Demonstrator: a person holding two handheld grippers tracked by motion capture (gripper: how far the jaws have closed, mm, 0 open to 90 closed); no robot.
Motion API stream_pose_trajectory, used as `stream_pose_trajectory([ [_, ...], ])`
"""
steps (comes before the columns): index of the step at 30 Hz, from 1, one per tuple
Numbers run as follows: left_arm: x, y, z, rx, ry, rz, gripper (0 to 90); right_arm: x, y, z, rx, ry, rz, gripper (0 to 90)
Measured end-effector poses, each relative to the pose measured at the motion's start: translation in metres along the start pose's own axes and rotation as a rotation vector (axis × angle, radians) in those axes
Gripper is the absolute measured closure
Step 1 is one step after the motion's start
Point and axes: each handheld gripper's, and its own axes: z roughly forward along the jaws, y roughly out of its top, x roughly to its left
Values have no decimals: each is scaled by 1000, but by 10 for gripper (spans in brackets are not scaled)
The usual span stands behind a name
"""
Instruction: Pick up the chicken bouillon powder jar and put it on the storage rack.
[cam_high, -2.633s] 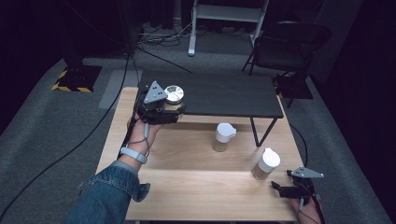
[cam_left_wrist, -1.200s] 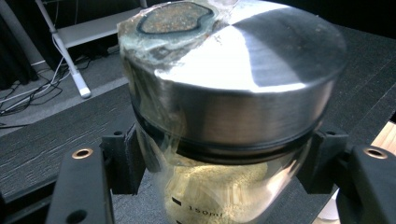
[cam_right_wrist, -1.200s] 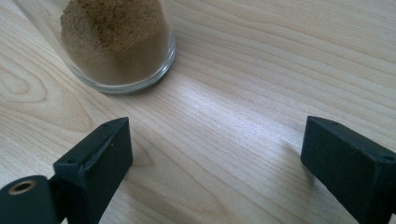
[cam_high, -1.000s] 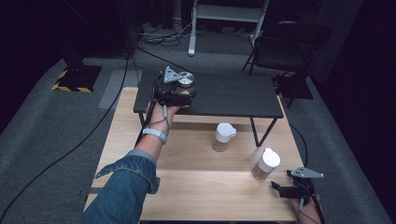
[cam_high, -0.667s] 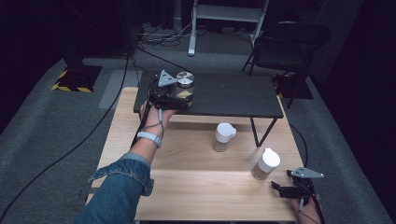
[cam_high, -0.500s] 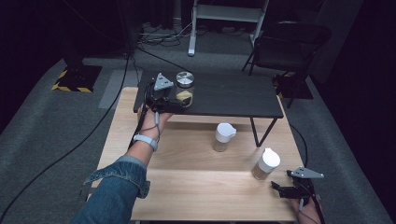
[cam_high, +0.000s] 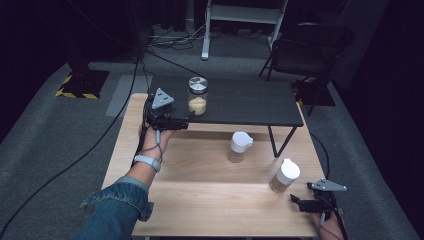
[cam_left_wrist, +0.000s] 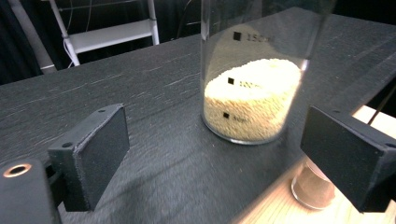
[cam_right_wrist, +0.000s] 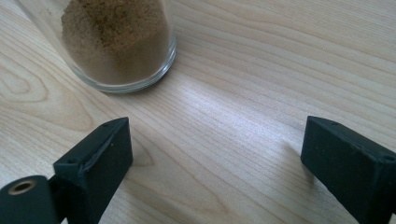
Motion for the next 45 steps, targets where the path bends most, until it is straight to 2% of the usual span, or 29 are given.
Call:
stream_pose_trajectory([
  [11,-3,-20,-31,-18,0,18,81,0,0,0,0,1,0,90],
  [20,-13,-43,-53,-33,-16,34,83,0,0,0,0,1,0,90],
  [28,-17,-68,-62,-12,-36,21,84,0,0,0,0,1,0,90],
  [39,-17,-99,-65,26,-21,-23,87,0,0,0,0,1,0,90],
  [45,-19,-112,-65,55,-13,-24,94,0,0,0,0,1,0,90],
])
